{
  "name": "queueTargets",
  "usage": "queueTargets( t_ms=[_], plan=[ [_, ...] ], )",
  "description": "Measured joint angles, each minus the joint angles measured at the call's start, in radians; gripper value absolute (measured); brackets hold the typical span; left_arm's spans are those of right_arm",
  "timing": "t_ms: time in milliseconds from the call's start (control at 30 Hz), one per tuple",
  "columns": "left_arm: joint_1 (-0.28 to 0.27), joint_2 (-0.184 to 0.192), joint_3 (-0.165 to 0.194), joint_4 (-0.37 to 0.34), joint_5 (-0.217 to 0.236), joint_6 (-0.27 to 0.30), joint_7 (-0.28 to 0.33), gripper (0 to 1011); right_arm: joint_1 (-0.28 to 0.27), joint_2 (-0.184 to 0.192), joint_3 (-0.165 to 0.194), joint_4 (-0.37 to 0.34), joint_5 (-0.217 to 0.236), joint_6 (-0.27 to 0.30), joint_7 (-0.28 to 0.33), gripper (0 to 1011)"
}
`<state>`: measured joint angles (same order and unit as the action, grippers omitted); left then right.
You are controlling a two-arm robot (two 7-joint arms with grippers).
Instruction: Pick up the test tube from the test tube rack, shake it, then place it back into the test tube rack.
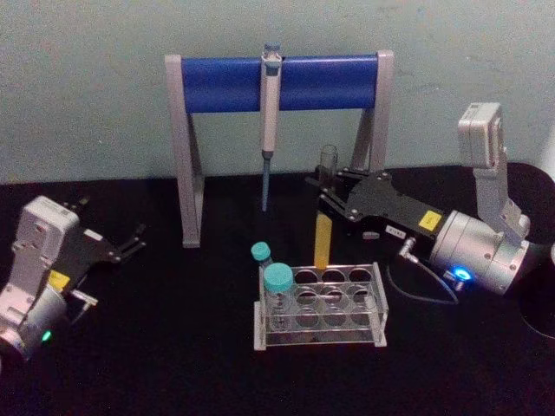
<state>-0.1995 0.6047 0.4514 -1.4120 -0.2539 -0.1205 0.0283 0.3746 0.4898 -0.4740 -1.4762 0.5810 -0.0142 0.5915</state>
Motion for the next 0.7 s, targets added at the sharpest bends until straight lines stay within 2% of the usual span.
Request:
queueTargets(
  t_ms=[433, 700],
  plan=[
    [0.000, 0.000, 0.000, 0.000, 0.000, 0.000, 0.000, 1001, 0.025, -0.017, 0.003, 0.027, -0.009, 0.003, -0.003, 227],
    [0.000, 0.000, 0.000, 0.000, 0.000, 0.000, 0.000, 1001, 0.019, -0.011, 0.013, 0.022, -0.013, 0.004, -0.015, 227]
  ],
)
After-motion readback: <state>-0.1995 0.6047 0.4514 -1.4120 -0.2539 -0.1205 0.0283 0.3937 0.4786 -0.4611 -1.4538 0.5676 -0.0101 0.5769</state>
